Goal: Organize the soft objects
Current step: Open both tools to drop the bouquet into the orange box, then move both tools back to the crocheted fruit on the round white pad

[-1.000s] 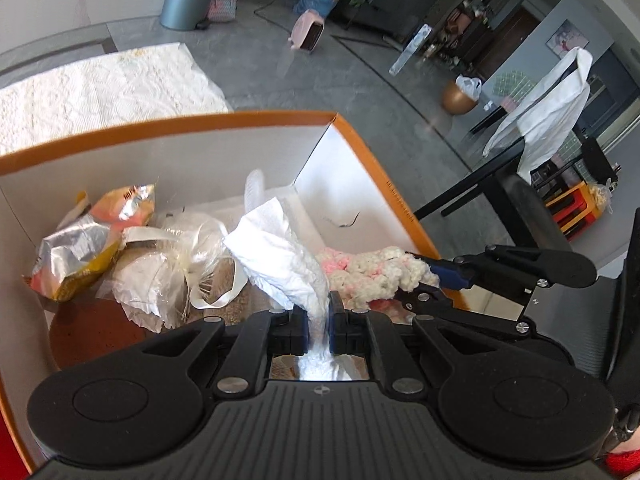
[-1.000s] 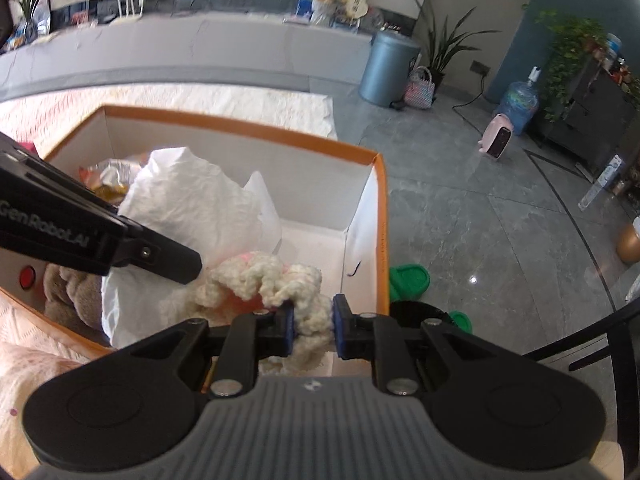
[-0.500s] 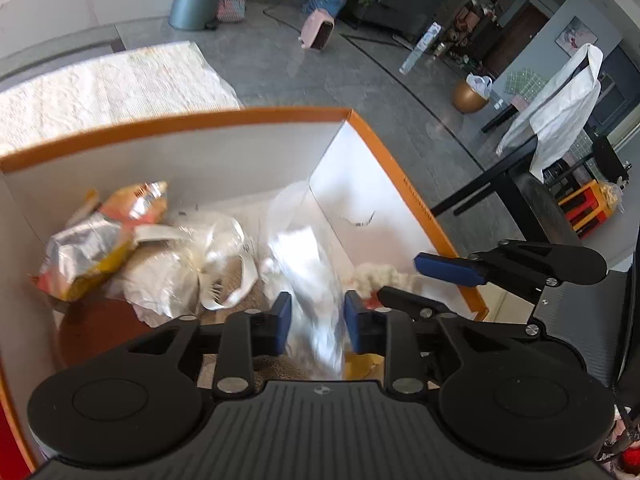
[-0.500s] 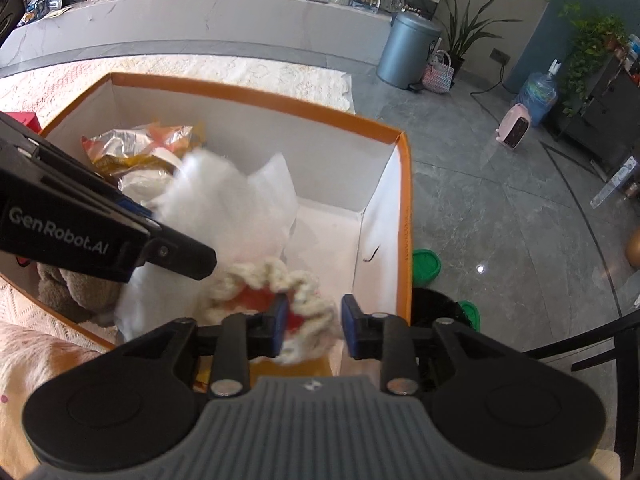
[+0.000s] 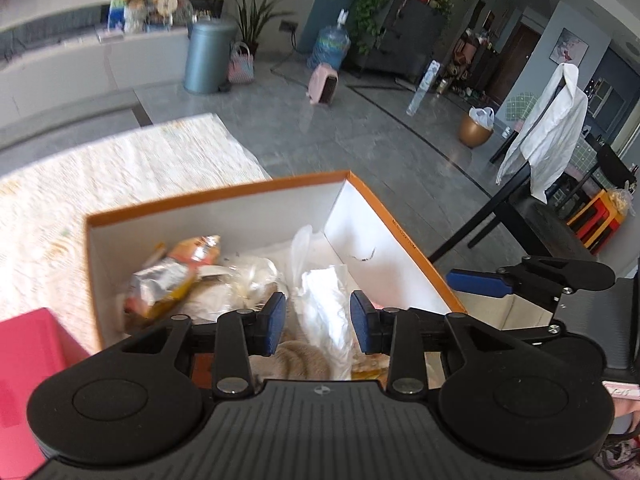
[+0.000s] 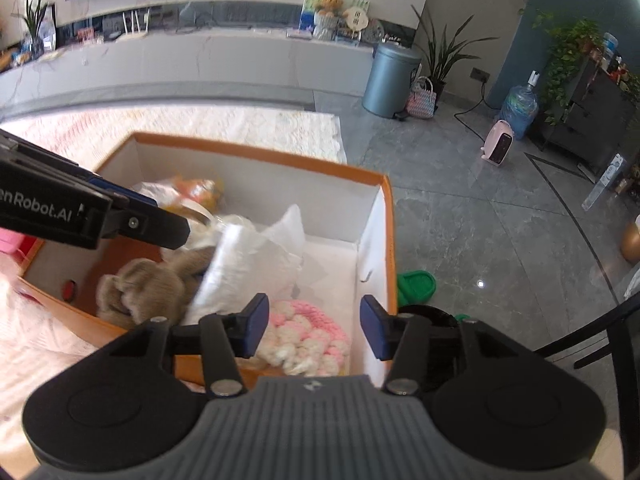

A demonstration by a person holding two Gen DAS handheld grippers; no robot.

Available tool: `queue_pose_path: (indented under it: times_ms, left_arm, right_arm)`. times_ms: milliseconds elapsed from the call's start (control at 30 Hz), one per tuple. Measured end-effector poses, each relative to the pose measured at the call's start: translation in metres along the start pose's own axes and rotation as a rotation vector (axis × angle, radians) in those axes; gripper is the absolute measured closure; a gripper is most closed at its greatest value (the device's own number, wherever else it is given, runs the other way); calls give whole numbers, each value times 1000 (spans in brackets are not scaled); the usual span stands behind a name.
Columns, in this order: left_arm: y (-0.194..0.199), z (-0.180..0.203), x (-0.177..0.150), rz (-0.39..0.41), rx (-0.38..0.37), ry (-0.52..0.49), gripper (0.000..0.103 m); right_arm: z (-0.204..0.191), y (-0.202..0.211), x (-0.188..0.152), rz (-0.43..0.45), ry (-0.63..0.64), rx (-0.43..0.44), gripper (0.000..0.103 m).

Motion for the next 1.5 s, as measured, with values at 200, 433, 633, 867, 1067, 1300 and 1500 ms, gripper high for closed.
queue_pose_path:
  times_ms: [200, 433, 633, 867, 1067, 1300, 1500]
  left_arm:
    - [39, 1, -11, 90, 53, -33, 63]
    - [90, -8, -37, 209, 122, -34, 63]
    - [128, -30, -70, 265, 208, 0, 63]
    - [170, -74, -114, 279, 339, 95, 63]
    - [202, -121, -149, 269, 435, 193, 63]
    - [232, -166, -185, 259, 506, 245, 63]
    - [240, -206, -201, 224, 554, 260, 63]
  right_arm:
    - [-22, 32, -3, 84, -60, 16, 46]
    - [-55, 63, -16, 171, -184, 81, 41]
    - [-94, 78, -28, 227, -278, 164, 41]
    - [-161, 87, -38, 263, -280, 272, 41]
    - [-220, 84, -39, 269, -239, 346, 42]
    - [-287, 69, -34, 234, -167, 414, 44]
    - [-332, 48, -24, 196, -97, 456, 52]
Point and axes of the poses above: each gripper's, at about its wrist camera, not at the fingertips, and y roughly against the way its jaws point, z to its right, x to its top, the point moved 2 cm from there along -y, roughly the way its jaws point
